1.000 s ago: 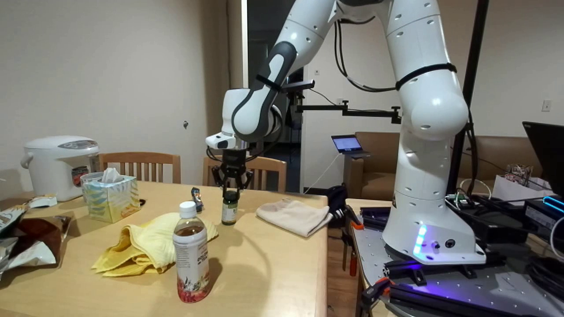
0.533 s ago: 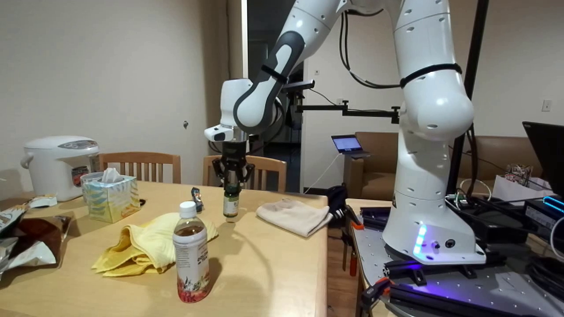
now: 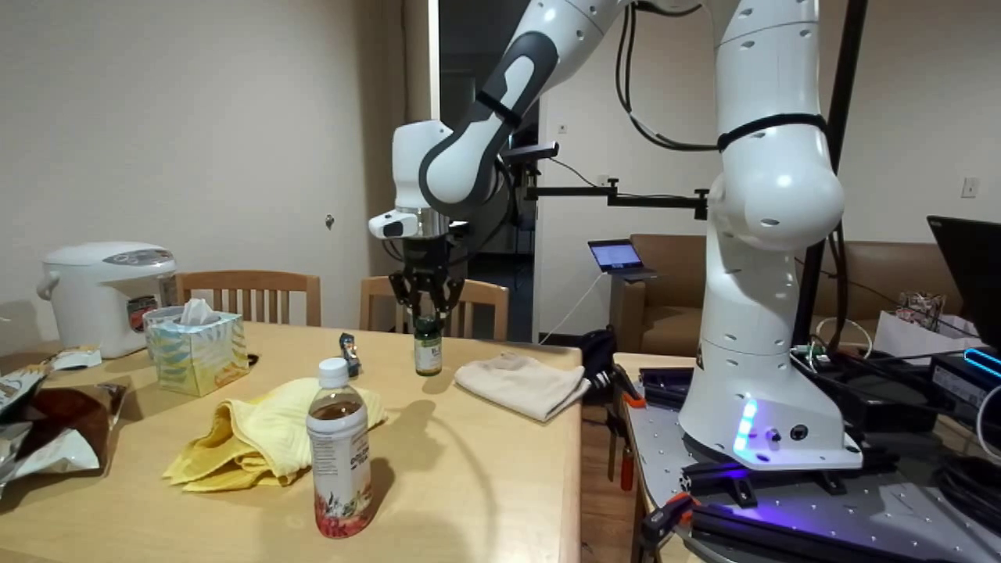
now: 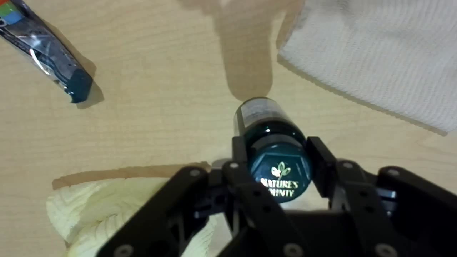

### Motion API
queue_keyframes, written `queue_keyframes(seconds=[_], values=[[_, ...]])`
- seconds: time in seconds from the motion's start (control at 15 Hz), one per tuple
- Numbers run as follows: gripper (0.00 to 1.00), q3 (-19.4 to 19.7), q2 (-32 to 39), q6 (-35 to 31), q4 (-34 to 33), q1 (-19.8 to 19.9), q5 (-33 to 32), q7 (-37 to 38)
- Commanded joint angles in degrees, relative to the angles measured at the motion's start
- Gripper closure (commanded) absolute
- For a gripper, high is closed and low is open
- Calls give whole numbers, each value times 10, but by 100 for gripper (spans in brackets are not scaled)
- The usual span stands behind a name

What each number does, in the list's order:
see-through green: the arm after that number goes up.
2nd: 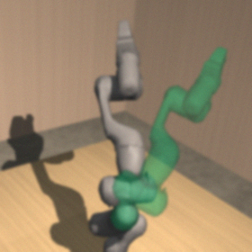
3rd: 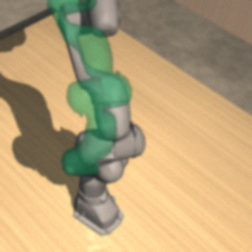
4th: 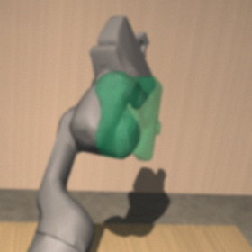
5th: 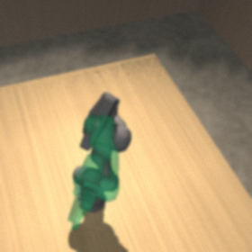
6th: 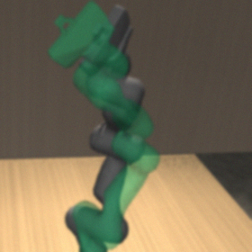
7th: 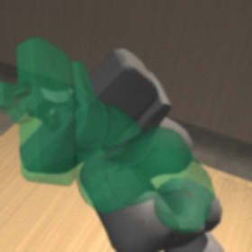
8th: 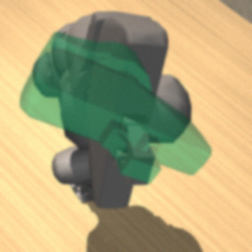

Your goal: Move the smaller bottle to the left and shift the bigger bottle to the right near the smaller one

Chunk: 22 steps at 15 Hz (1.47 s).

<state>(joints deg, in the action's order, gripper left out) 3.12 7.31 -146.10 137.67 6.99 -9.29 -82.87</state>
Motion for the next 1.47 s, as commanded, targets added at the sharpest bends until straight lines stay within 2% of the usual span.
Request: queue_keyframes(seconds=[0.0, 0.47, 0.8, 1.07, 1.4], values=[[80, -4, -26, 43, 18, -9, -3, 7], [80, -12, -28, 41, 49, -15, 17, -8], [80, -26, -40, -2, 94, -16, 53, -33], [80, -37, -51, -58, 138, -28, 51, -33], [80, -46, -60, -92, 177, -45, 46, -31]])
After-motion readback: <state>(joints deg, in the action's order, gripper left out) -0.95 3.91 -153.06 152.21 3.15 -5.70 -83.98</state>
